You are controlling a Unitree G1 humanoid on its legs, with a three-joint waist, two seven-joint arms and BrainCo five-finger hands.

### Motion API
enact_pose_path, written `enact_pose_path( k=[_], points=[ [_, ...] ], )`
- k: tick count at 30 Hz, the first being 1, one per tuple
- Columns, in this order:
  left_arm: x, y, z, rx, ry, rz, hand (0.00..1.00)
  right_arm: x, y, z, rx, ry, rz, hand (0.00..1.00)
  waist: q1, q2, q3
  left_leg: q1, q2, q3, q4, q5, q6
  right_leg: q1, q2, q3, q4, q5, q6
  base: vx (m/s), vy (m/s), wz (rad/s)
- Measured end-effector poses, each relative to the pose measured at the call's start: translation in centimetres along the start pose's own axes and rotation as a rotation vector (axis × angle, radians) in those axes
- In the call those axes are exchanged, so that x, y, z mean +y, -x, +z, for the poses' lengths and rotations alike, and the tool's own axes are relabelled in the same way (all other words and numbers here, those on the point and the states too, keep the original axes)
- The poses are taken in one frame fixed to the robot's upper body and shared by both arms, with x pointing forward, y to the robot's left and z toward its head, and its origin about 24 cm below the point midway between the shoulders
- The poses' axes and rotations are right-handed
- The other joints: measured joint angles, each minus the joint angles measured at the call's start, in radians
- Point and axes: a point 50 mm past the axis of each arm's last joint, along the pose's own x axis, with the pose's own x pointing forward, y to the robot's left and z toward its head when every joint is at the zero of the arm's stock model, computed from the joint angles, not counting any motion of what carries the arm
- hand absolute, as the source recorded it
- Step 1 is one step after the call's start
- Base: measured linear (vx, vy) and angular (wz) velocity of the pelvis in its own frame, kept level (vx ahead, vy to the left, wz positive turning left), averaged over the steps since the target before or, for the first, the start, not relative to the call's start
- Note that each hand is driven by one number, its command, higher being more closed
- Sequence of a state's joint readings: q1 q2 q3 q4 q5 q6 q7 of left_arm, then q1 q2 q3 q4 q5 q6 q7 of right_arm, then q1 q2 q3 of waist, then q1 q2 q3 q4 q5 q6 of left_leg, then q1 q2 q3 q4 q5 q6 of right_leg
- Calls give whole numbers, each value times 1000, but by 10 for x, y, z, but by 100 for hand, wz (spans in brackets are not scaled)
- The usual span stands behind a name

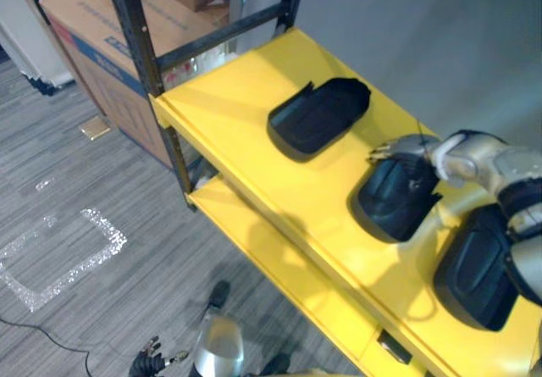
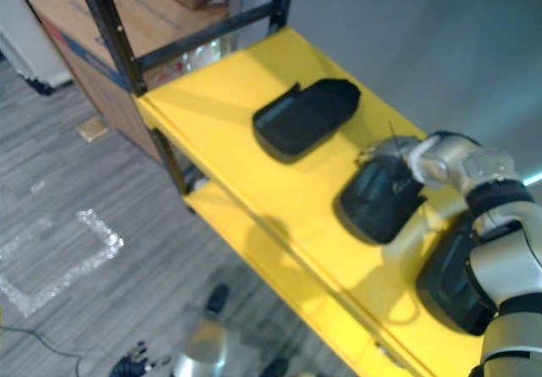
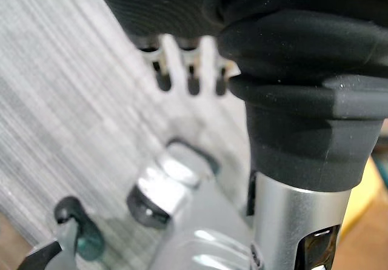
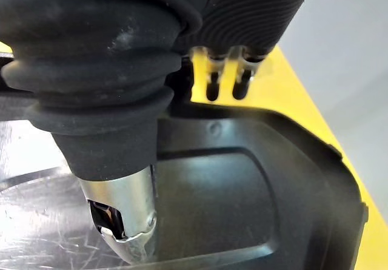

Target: Walk over and take plastic housings, then place them on the shelf

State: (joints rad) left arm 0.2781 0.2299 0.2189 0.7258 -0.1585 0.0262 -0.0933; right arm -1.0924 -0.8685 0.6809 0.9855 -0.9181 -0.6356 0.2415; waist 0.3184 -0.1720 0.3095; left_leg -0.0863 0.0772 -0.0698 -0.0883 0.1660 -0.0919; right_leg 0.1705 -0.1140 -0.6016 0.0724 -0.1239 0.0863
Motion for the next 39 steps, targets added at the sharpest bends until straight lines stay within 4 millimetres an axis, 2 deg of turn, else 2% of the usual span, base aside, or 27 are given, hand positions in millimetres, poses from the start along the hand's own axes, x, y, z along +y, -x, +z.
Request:
enact_pose_path(
  k=[20, 23, 27, 33, 37, 39],
  points=[
    [0, 0, -1, 6, 0, 0, 0, 0, 0, 1, -3, -3, -21, 0, -2, -7, -4, 0, 2, 8, 0, 0, 0, -6, -1, 9, 2, 1, 1, 0, 0, 0],
    [0, 0, -1, 7, 0, 1, 0, -6, 0, 2, -7, -4, -133, 0, -4, -9, -5, 1, 4, 15, 0, 0, 0, -9, -2, 15, 2, 2, 2, 0, 0, -7],
    [0, 1, -2, 9, -2, 0, 0, -26, 7, 3, -27, -10, -334, 0, -10, -14, -9, 5, 4, 27, 0, 0, 1, -11, -4, 28, -2, 8, 6, -3, 6, -8],
    [-1, 1, -10, 37, -7, -5, 0, -54, 18, -6, 33, -35, -577, 0, -43, -37, -42, 20, 2, 48, 0, -3, 5, 6, -3, 41, -35, 28, 8, -3, 11, -9],
    [-5, 2, -18, 71, 9, -16, 0, -76, 31, -21, 132, -54, -734, 0, -69, -26, -73, 37, -1, 71, -1, -7, 10, 19, -5, 61, -55, 47, 10, -27, 24, -16],
    [-4, 3, -24, 95, 13, -12, 0, -80, 35, -26, 172, -69, -789, 0, -86, -17, -94, 45, -3, 76, -1, -8, 12, 27, -5, 64, -66, 53, 11, -28, 17, -11]
  ],
)
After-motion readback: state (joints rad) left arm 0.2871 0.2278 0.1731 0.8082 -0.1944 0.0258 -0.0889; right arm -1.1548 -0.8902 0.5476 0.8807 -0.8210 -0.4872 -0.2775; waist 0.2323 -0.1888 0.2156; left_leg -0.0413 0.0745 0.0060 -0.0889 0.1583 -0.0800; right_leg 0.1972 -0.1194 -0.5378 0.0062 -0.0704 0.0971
